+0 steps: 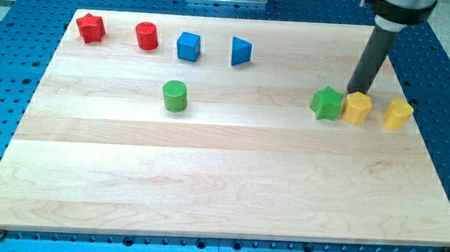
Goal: Form a horizontal line with the yellow blocks and the green star
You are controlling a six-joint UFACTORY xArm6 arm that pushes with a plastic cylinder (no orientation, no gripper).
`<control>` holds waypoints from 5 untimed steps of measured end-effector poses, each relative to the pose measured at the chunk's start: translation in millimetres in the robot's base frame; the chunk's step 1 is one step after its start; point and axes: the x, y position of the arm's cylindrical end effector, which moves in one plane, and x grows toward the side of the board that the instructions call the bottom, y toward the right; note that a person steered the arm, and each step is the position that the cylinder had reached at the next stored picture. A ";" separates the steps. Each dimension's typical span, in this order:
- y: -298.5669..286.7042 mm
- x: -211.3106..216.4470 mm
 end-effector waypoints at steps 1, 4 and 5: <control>-2.6 1.4; -74.1 1.4; -96.9 1.4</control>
